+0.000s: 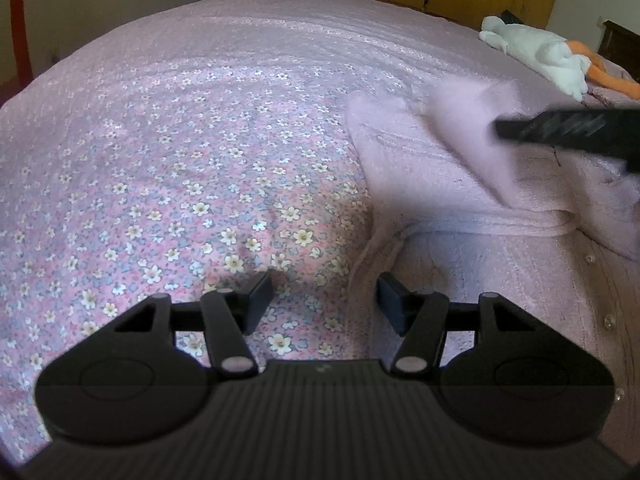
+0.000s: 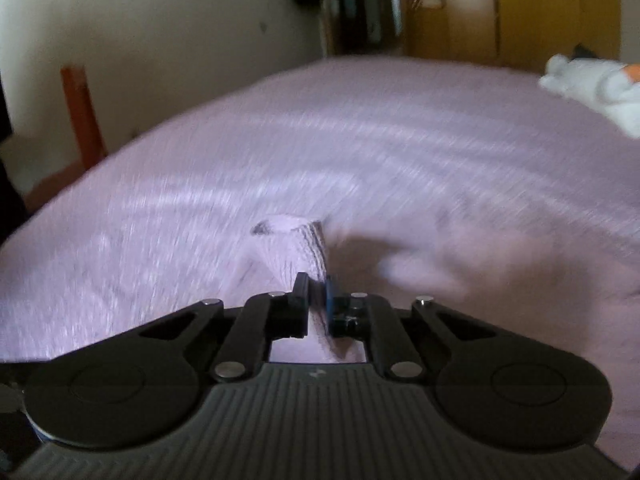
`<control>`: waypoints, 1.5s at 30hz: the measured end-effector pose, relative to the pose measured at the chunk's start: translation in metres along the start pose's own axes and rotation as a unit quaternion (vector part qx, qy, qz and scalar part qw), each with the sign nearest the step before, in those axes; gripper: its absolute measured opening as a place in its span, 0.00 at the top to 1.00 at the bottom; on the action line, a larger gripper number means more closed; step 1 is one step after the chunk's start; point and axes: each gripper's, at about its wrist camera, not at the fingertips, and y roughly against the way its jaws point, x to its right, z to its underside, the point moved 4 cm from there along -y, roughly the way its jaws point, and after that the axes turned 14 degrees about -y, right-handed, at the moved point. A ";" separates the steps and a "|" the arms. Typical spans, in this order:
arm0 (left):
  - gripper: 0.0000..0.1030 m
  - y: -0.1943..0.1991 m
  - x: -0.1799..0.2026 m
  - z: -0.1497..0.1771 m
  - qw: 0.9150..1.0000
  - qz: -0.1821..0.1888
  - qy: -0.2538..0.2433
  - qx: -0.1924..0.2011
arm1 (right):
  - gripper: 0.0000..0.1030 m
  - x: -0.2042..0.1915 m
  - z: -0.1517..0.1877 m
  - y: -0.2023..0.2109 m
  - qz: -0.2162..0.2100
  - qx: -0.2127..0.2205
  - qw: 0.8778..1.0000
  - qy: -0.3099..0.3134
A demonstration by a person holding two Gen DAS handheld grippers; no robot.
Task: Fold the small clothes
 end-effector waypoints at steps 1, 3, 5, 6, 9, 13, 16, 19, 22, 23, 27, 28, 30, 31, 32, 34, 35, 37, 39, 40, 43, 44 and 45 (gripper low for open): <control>0.41 0.000 -0.001 0.000 1.000 0.000 0.001 0.000 | 0.92 0.009 -0.010 0.013 0.003 0.013 1.000 -0.002; 0.41 0.000 -0.001 0.000 1.000 0.001 0.002 -0.001 | 0.92 0.027 -0.026 0.033 0.015 0.039 0.999 -0.005; 0.41 0.000 -0.001 0.000 1.000 0.001 0.003 -0.001 | 0.92 0.048 -0.037 0.051 0.030 0.056 0.998 -0.011; 0.41 0.000 -0.001 0.000 1.000 0.000 0.004 -0.001 | 0.92 0.060 -0.041 0.060 0.041 0.065 0.997 -0.015; 0.41 -0.001 0.000 0.000 1.000 -0.003 0.003 -0.003 | 0.92 0.098 -0.048 0.080 0.076 0.085 0.993 -0.031; 0.39 -0.003 0.002 -0.001 1.000 -0.008 -0.002 -0.005 | 0.92 0.143 -0.039 0.089 0.124 0.087 0.987 -0.054; 0.39 -0.004 0.004 -0.001 1.000 -0.013 -0.010 -0.006 | 0.92 0.177 -0.025 0.090 0.158 0.083 0.981 -0.077; 0.39 -0.005 0.005 -0.001 1.000 -0.017 -0.016 -0.007 | 0.92 0.205 -0.006 0.081 0.185 0.068 0.976 -0.095; 0.38 -0.006 0.005 0.000 1.000 -0.017 -0.019 -0.005 | 0.91 0.223 0.014 0.060 0.211 0.040 0.972 -0.092; 0.38 -0.006 0.005 0.000 1.000 -0.017 -0.021 -0.004 | 0.91 0.227 0.020 0.055 0.220 0.028 0.970 -0.094; 0.38 -0.005 0.008 0.000 0.999 -0.020 -0.031 -0.004 | 0.65 0.239 0.031 0.049 0.222 0.029 0.967 -0.119; 0.38 -0.003 0.009 0.000 0.999 -0.021 -0.032 -0.007 | 0.51 0.239 0.030 0.051 0.223 0.033 0.966 -0.128; 0.38 0.001 0.008 -0.001 0.999 -0.021 -0.027 -0.014 | 0.38 0.238 0.028 0.064 0.211 0.042 0.967 -0.135; 0.38 0.004 0.008 -0.001 0.999 -0.022 -0.023 -0.017 | 0.35 0.234 0.028 0.071 0.205 0.047 0.969 -0.133; 0.38 0.008 0.008 -0.001 0.999 -0.023 -0.019 -0.018 | 0.34 0.226 0.025 0.079 0.200 0.051 0.970 -0.130; 0.38 0.020 0.006 -0.001 0.999 -0.030 -0.012 -0.012 | 0.32 0.212 0.024 0.102 0.185 0.059 0.974 -0.120; 0.38 0.028 0.005 0.000 0.999 -0.032 -0.010 -0.005 | 0.32 0.206 0.024 0.113 0.176 0.063 0.975 -0.117; 0.38 0.041 0.005 0.002 0.999 -0.032 -0.011 0.004 | 0.31 0.191 0.024 0.134 0.154 0.068 0.979 -0.112; 0.38 0.054 0.006 0.004 0.999 -0.034 -0.014 0.008 | 0.31 0.176 0.027 0.153 0.133 0.073 0.983 -0.103; 0.38 0.060 0.007 0.006 0.999 -0.034 -0.015 0.009 | 0.30 0.168 0.030 0.162 0.125 0.074 0.985 -0.098; 0.38 0.077 0.011 0.013 0.999 -0.031 -0.015 0.016 | 0.26 0.144 0.044 0.184 0.103 0.068 0.989 -0.081; 0.38 0.082 0.012 0.016 0.999 -0.028 -0.015 0.016 | 0.24 0.137 0.050 0.191 0.097 0.064 0.990 -0.073; 0.38 0.088 0.015 0.020 0.999 -0.025 -0.015 0.015 | 0.21 0.128 0.057 0.199 0.090 0.061 0.992 -0.065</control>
